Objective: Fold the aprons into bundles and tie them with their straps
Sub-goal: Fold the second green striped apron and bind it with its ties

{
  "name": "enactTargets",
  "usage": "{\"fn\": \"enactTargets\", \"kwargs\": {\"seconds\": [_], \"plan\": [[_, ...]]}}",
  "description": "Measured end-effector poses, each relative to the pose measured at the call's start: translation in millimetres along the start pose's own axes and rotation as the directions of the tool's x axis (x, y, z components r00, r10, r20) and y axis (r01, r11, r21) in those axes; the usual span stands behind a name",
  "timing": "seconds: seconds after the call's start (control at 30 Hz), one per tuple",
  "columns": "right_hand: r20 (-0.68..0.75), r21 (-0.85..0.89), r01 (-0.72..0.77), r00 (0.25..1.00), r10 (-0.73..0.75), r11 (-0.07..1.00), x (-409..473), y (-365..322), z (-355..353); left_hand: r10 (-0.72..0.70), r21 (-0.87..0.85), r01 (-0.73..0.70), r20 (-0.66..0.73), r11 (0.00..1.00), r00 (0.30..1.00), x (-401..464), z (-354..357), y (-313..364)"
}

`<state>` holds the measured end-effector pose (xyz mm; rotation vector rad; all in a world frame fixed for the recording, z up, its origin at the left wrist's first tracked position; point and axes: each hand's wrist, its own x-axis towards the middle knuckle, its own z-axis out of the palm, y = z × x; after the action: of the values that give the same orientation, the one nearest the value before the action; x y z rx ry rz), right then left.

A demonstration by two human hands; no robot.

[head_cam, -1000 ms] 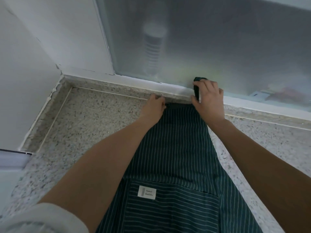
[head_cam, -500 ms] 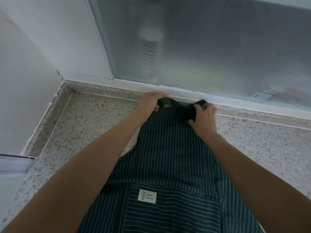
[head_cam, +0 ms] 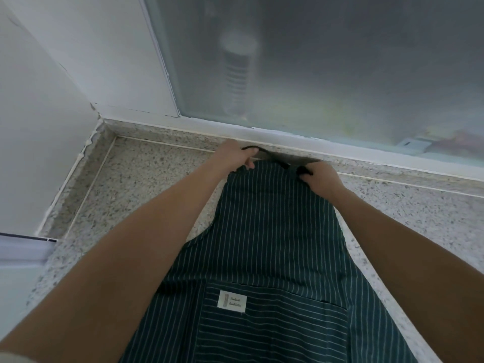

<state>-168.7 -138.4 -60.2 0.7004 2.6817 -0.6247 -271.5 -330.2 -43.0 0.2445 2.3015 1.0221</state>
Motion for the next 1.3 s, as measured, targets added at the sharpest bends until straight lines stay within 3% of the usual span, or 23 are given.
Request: {"fn": "enactTargets", "kwargs": {"seconds": [0.03,0.1,0.17,0.2,0.3,0.43,0.53,0.57,0.63,0.73,0.8,0.87,0.97,1.1,1.17,1.3], "plan": [[0.012,0.180,-0.041,0.999,0.039,0.983,-2,0,-2,-0.068,-0.112,0.066,-0.018,0.992,0.998,0,-1,-1],[0.033,0.517,-0.173,0.983,0.182,0.838,-3,2,-3,-0.195,-0.319,0.170,-0.048,0.933,0.980,5,0,-8],[0.045,0.692,-0.237,0.957,0.286,0.682,0,6,0,-0.226,-0.434,0.165,-0.091,0.886,0.970,7,4,-15],[0.045,0.709,-0.246,0.951,0.306,0.661,2,6,1,-0.222,-0.416,0.149,-0.134,0.897,0.966,8,7,-19],[0.016,0.634,-0.295,0.929,0.369,0.715,3,6,6,-0.167,-0.157,0.131,-0.244,0.979,0.955,-2,14,-25],[-0.214,0.502,-0.313,0.858,0.467,0.806,-14,-5,10,-0.076,-0.059,0.064,-0.253,0.996,0.965,-25,13,-34],[-0.515,0.324,-0.074,0.823,0.241,0.943,-51,-25,19,-0.010,0.046,0.018,-0.168,0.999,0.986,-49,5,-52],[-0.547,0.275,0.031,0.827,0.130,0.961,-66,-34,25,-0.012,0.072,0.021,-0.124,0.997,0.992,-59,2,-59],[-0.448,0.229,0.170,0.893,-0.051,0.959,-93,-49,40,-0.028,0.118,0.034,-0.046,0.992,0.999,-79,-6,-74],[-0.123,0.140,0.240,0.967,-0.224,0.961,-131,-67,72,-0.051,0.199,0.047,0.011,0.979,0.999,-111,-15,-101],[0.059,0.083,0.224,0.972,-0.229,0.971,-151,-76,93,-0.095,0.257,0.080,0.046,0.963,0.994,-129,-20,-122],[0.155,0.028,0.166,0.973,-0.169,0.986,-168,-84,110,-0.135,0.314,0.113,0.050,0.943,0.990,-149,-26,-144],[0.125,-0.087,0.117,0.986,-0.106,0.989,-191,-92,127,-0.192,0.298,0.186,-0.009,0.936,0.981,-172,-36,-171],[-0.119,-0.188,0.050,0.990,-0.074,0.981,-242,-108,156,-0.224,0.255,0.240,-0.088,0.937,0.971,-217,-50,-217],[-0.183,-0.215,0.032,0.981,-0.072,0.976,-266,-118,170,-0.241,0.189,0.242,-0.030,0.952,0.970,-241,-54,-227],[0.035,-0.174,-0.076,0.996,0.083,0.982,-296,-127,193,-0.176,0.050,0.174,0.045,0.984,0.983,-270,-51,-236]]}}
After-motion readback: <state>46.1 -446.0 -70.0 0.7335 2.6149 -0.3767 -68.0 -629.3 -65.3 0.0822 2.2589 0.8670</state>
